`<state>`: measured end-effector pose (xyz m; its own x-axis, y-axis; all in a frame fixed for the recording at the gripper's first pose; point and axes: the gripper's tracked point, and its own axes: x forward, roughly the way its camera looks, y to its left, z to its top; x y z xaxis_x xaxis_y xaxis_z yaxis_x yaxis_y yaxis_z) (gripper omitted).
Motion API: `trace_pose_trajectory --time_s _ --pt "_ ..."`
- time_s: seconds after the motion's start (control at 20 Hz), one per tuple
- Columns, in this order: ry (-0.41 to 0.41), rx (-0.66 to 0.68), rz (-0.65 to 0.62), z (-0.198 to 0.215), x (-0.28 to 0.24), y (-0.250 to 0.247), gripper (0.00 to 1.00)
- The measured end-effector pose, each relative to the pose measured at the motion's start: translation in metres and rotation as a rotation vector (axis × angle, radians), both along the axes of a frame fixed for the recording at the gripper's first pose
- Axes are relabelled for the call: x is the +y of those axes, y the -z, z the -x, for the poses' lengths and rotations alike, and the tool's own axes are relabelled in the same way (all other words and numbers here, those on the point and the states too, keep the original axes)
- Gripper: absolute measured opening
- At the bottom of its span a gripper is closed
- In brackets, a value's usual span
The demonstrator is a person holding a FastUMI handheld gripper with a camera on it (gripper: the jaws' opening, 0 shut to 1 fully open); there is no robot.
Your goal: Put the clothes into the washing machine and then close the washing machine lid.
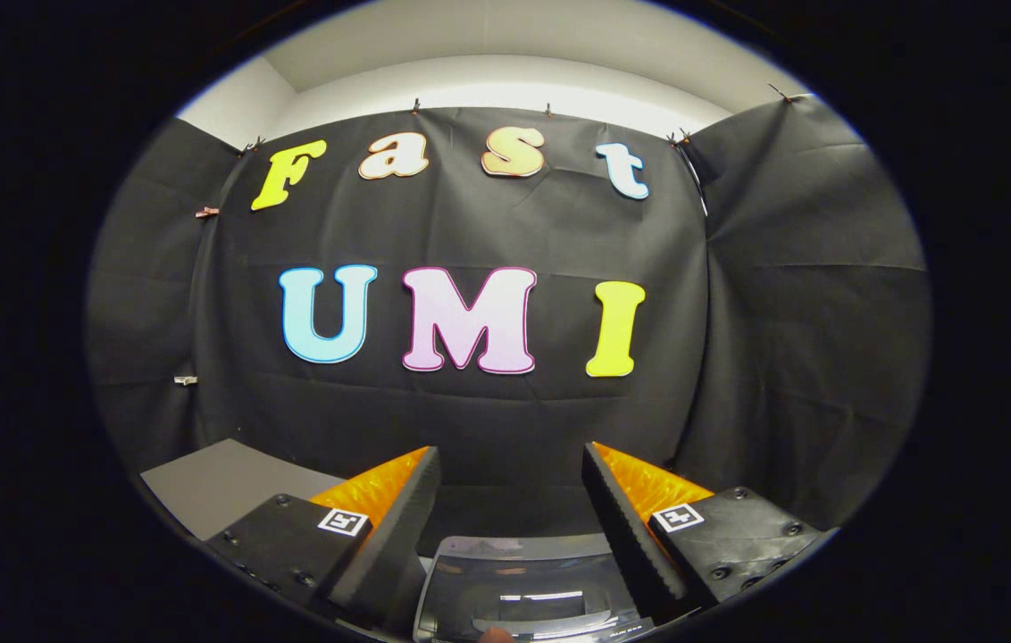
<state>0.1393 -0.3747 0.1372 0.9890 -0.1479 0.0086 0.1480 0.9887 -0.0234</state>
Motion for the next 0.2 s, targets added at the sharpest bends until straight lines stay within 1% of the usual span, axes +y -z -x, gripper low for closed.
trace_pose_trajectory --time_s 0.2 --pt "0.014 -0.006 -0.015 0.0011 -0.0073 0.0015 1.00"
